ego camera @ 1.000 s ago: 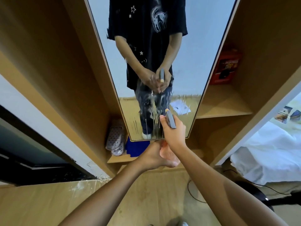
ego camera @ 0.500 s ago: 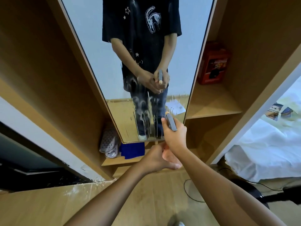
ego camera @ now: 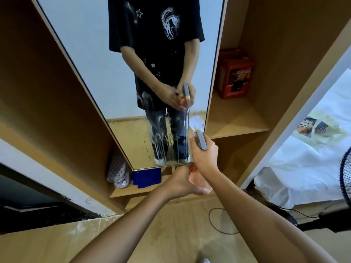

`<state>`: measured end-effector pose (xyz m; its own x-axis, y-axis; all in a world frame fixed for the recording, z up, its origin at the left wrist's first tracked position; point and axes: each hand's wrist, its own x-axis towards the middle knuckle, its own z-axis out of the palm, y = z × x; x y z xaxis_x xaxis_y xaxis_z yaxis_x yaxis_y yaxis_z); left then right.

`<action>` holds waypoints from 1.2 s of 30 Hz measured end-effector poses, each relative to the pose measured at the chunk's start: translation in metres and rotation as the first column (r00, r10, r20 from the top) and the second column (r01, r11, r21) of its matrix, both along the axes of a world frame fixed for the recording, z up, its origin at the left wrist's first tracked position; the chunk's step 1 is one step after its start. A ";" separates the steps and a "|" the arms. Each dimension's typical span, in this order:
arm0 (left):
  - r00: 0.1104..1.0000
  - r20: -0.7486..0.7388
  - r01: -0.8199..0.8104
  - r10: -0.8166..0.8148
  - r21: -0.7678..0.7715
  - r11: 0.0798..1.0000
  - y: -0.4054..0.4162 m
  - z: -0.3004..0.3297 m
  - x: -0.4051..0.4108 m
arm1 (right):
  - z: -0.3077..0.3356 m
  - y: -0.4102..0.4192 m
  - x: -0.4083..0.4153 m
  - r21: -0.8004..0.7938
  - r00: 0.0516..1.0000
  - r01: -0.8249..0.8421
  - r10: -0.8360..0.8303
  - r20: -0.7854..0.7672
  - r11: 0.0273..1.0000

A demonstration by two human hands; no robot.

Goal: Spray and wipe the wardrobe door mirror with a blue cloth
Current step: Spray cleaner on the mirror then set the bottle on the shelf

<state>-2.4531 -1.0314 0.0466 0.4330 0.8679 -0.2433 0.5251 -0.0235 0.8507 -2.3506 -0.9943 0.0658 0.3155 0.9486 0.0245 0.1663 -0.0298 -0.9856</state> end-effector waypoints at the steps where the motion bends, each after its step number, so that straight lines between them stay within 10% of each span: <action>1: 1.000 0.001 0.005 -0.005 0.003 1.000 0.000 0.000 0.002 | -0.001 0.001 0.002 -0.012 1.000 0.013 -0.013 0.007 1.000; 36: 0.998 -0.046 -0.050 0.043 -0.179 0.983 0.006 -0.073 0.023 | -0.084 0.013 0.018 -0.199 0.999 -0.039 0.038 -0.011 0.979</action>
<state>-2.4301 -1.0255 -0.0262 0.3795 0.8272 -0.4144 0.5569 0.1535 0.8163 -2.3322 -0.9814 -0.0185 0.2782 0.9457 -0.1679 0.1642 -0.2190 -0.9618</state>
